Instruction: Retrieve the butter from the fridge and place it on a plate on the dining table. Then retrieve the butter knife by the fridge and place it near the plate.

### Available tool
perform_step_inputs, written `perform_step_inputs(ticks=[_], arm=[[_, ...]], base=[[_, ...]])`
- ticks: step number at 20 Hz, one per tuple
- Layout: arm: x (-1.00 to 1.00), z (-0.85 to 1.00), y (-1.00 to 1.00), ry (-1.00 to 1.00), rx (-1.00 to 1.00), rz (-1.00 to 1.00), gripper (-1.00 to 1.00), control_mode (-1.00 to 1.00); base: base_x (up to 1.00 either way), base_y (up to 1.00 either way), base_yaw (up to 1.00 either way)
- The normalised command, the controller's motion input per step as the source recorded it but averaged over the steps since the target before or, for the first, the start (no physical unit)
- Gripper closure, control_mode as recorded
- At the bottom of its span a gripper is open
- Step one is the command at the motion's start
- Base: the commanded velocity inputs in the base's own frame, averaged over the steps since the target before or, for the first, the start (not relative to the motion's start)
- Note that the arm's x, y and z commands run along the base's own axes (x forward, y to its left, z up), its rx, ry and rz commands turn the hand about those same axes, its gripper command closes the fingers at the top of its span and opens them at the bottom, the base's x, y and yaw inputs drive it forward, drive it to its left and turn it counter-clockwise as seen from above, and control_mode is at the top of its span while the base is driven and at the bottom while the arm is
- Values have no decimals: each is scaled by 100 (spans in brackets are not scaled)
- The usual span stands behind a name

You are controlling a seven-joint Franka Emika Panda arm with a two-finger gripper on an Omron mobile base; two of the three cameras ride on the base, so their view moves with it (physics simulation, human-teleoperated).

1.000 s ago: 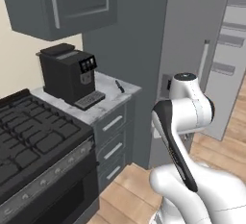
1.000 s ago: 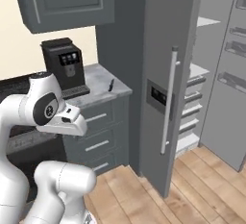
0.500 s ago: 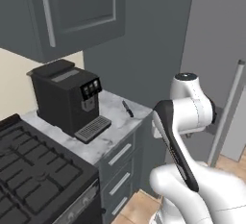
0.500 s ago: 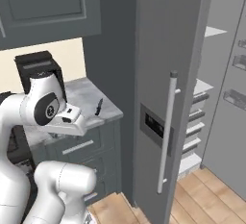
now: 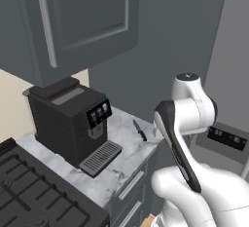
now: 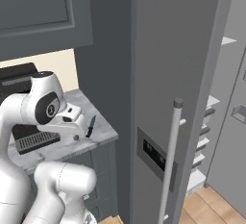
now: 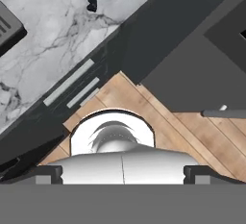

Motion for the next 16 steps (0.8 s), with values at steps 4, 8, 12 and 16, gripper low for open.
perform_step_inputs(ticks=[4, 8, 12, 16], arm=[[0, 0, 0, 0, 0, 0, -100, 100], [0, 0, 0, 0, 0, 0, -100, 100], [0, 0, 0, 0, 0, 0, -100, 100], [73, -24, 7, -19, 0, 0, -100, -100]], base=[[44, 5, 0], [47, 1, 0], [48, 4, 0], [0, 0, 0]])
